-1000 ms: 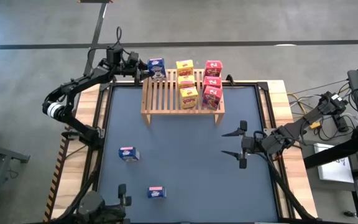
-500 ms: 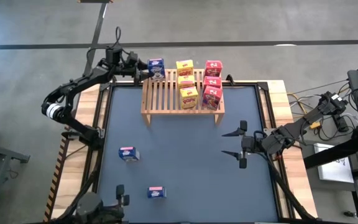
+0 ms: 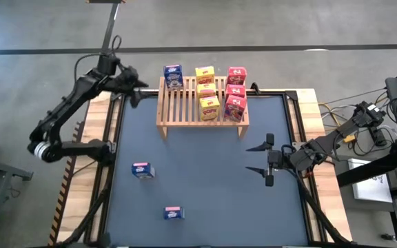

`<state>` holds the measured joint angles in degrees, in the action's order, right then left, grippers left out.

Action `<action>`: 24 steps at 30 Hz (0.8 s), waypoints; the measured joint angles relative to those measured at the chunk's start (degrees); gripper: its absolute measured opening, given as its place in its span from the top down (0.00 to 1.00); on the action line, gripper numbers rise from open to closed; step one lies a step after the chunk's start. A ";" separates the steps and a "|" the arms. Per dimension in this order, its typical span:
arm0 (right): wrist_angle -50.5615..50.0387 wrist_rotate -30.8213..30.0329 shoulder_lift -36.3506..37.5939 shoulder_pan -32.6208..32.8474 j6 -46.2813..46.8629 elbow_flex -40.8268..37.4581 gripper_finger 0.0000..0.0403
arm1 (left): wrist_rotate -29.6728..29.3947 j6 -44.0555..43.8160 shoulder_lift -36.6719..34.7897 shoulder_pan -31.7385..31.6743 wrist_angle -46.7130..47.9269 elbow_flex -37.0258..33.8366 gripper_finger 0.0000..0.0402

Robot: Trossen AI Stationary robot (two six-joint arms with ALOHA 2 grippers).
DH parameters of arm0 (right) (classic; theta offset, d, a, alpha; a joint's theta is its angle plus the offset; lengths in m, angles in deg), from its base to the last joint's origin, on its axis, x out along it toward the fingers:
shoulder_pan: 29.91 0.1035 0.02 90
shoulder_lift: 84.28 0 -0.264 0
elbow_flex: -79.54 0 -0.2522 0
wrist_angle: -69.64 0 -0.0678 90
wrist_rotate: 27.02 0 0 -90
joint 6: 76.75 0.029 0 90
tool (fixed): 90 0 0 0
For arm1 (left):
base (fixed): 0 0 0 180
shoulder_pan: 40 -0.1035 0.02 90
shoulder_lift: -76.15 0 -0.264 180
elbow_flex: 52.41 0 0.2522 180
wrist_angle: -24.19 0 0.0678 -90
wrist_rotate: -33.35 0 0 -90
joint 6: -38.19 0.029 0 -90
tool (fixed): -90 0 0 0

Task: Stack cereal on shelf
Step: Put the top blue cereal box on the shelf aligned with the other blue cereal box

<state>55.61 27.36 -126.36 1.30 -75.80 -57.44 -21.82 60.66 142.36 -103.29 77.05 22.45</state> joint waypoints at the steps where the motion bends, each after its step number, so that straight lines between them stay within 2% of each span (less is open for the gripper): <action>1: 0.22 0.00 0.00 0.00 -0.07 0.00 0.28 | -0.68 0.10 -1.46 0.67 3.21 -0.16 0.41; 6: 0.64 0.02 0.00 0.03 0.55 -0.18 0.28 | -10.71 -3.37 -9.47 9.60 18.72 -0.38 0.44; 10: 0.59 0.04 0.00 0.02 0.55 -0.39 0.28 | -16.01 -13.84 -16.82 21.26 23.76 -0.57 0.47; 14: 0.57 0.04 0.00 0.02 0.50 -0.54 0.28 | -20.76 -29.12 -23.73 36.51 23.60 -1.88 0.51; 18: 0.56 0.02 -0.07 0.04 -0.15 -0.83 0.28 | -32.26 -45.12 -27.84 54.06 23.58 -4.81 0.52; 24: 0.59 0.13 -0.07 0.04 -0.23 -0.83 0.28 | -48.24 -62.06 -26.08 79.45 20.07 -8.13 0.52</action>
<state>56.20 27.50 -126.43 1.33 -76.03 -58.27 -70.05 -1.41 116.29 -23.83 97.12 14.32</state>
